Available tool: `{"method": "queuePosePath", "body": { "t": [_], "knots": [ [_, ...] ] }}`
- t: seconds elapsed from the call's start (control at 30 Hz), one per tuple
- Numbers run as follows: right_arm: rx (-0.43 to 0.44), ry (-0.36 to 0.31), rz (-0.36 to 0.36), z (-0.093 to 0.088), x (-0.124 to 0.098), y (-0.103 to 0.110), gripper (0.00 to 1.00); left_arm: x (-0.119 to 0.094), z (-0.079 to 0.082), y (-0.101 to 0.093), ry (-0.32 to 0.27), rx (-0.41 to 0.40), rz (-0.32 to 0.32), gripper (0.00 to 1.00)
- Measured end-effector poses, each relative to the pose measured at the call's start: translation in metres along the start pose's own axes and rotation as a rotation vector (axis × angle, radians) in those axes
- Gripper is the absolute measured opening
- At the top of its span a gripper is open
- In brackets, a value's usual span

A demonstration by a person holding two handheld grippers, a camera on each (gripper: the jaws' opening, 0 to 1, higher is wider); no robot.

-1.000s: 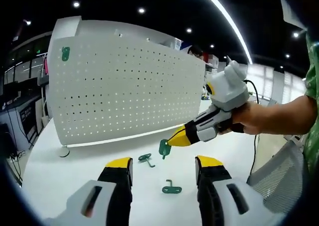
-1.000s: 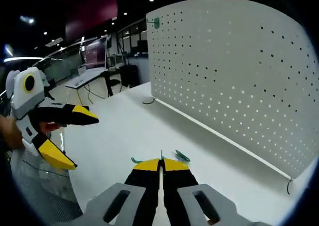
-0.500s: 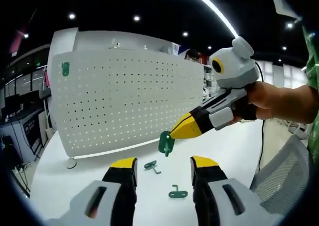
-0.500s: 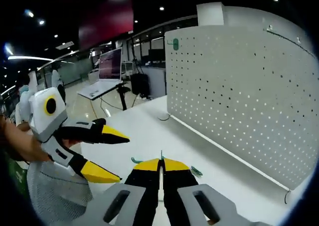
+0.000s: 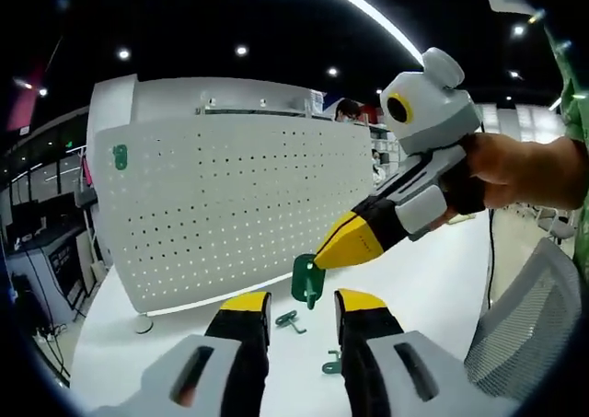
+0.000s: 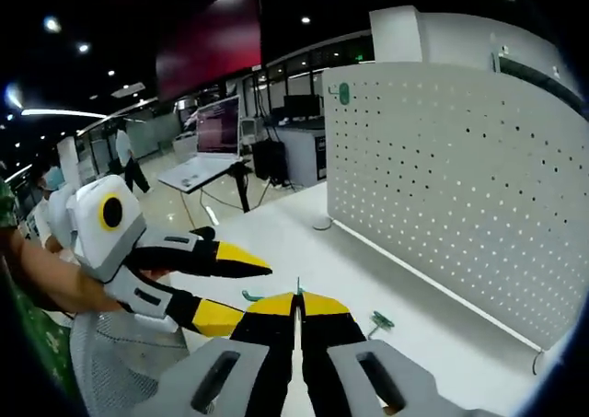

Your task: Insert the hook assembly into the mounting plate slot until the hook locks in place.

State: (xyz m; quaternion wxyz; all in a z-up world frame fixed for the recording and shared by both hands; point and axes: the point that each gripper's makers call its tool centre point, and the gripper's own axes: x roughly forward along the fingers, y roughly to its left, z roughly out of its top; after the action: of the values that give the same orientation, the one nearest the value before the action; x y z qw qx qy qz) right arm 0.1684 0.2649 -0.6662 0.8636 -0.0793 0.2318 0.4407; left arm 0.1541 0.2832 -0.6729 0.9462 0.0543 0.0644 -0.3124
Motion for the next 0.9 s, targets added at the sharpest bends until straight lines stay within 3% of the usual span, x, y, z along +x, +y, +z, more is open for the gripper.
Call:
{"method": "queuePosePath", "body": {
  "t": [0.9],
  "knots": [
    [0.018,0.003,0.036,0.002,-0.004,0.020,0.00,-0.002,0.006,-0.008,-0.027,0.091,-0.022,0.07]
  ]
}}
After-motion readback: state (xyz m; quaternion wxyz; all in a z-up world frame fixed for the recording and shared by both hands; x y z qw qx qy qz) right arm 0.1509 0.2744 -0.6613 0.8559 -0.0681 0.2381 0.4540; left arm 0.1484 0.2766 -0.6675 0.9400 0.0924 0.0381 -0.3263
